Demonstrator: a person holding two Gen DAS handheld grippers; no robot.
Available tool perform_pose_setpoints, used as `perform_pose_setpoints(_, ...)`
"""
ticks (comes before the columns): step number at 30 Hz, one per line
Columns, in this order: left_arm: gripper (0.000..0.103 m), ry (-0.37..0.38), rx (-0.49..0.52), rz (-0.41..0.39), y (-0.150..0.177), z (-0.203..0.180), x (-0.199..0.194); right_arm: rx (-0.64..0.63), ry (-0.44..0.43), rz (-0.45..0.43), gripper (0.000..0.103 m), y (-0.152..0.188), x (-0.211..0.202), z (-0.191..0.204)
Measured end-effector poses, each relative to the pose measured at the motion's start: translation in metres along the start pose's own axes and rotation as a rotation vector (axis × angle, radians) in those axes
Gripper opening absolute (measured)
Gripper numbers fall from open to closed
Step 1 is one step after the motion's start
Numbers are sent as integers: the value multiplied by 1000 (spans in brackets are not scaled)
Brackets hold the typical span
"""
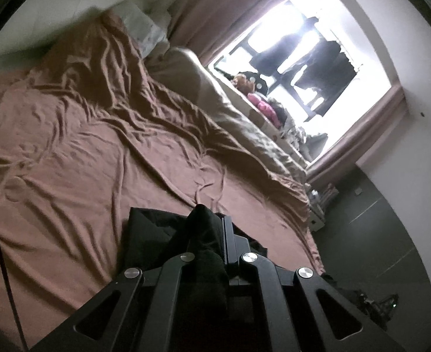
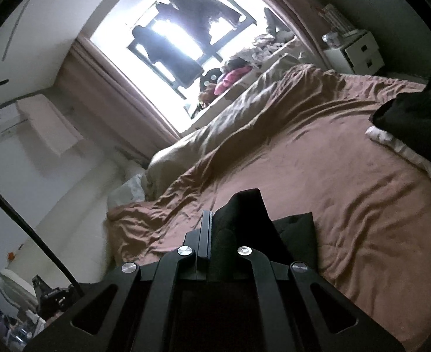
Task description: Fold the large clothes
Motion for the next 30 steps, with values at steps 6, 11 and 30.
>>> perform_pose_setpoints(6,3,-53,-15,76,4,30,67,16,70,40,0,-3,52,-11)
perform_pose_setpoints(11,3,-67,-56,131,11,54,112,17,143,74,0,-5,87,-19)
perform_pose_setpoints(30,86,-164,77,142,10,63,116,-110,278,143,98,-4,89,17)
Point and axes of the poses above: each gripper's, at about its wrist camera, not at the fingertips, and x roughly the way its jaws point, z to its left, y to its underside, the point moved 8 cm from there along x, roughly the way its jaws point, and after that the axes turned 6 degrees about x, right-handed, at the moved point
